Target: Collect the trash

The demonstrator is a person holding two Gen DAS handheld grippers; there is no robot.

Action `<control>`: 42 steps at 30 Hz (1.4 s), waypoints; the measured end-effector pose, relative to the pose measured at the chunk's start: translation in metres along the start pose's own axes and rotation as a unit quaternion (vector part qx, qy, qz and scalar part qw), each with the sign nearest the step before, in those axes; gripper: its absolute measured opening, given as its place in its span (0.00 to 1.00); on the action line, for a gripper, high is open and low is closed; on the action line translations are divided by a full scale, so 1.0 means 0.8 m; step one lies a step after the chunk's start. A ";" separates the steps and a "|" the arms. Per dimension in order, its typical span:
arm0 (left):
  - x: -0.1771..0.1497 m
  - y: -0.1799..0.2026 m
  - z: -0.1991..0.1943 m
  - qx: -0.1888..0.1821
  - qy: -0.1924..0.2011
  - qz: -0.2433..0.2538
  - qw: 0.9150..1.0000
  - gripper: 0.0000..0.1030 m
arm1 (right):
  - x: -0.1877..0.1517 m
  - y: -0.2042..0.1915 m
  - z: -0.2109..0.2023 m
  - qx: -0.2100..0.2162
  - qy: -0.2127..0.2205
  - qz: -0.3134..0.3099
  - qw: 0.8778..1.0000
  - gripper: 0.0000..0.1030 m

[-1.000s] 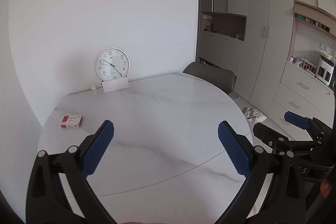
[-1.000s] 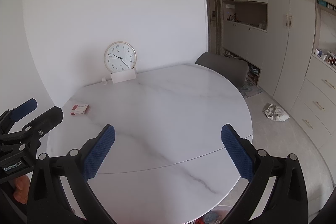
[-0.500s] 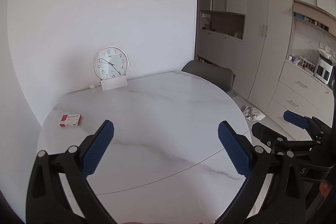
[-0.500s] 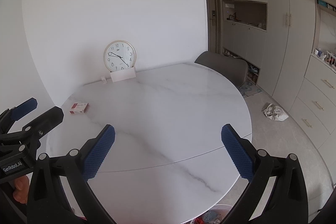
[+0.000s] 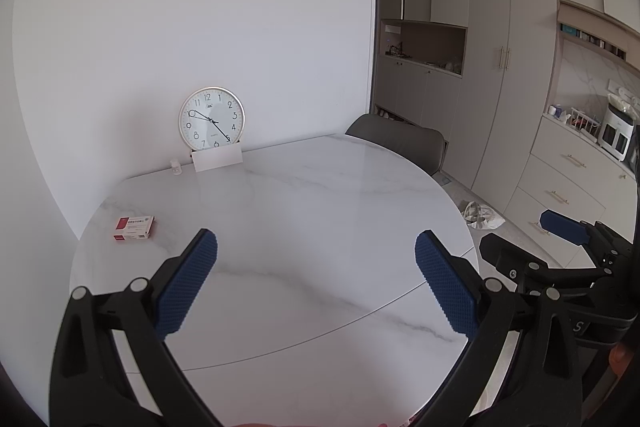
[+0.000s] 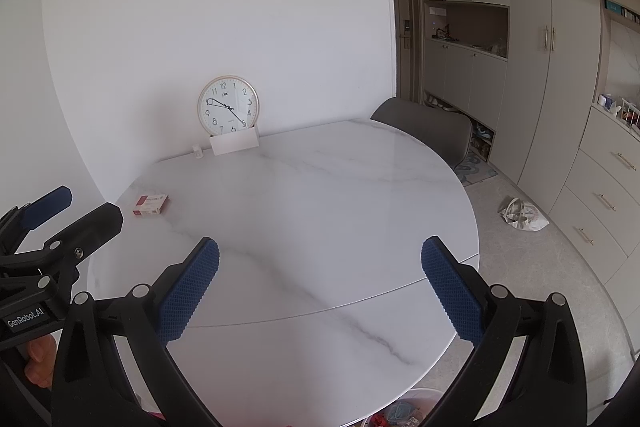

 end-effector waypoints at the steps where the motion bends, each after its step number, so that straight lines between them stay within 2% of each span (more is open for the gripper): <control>1: 0.000 0.000 0.000 0.000 0.000 0.000 1.000 0.92 | 0.000 0.000 0.000 0.000 0.000 0.000 1.000 0.98; 42: -0.004 -0.011 0.000 -0.004 -0.004 -0.001 1.000 0.92 | -0.008 -0.002 -0.007 0.001 -0.008 -0.011 1.000 0.98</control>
Point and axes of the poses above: each gripper's, at about its wrist camera, not at the fingertips, and z roughly the way its jaws point, y to its right, x to its top, the point moved 4 cm from there along z, roughly the way its jaws point, and after that the axes turned 13 degrees about -z, right-handed, at the moved point
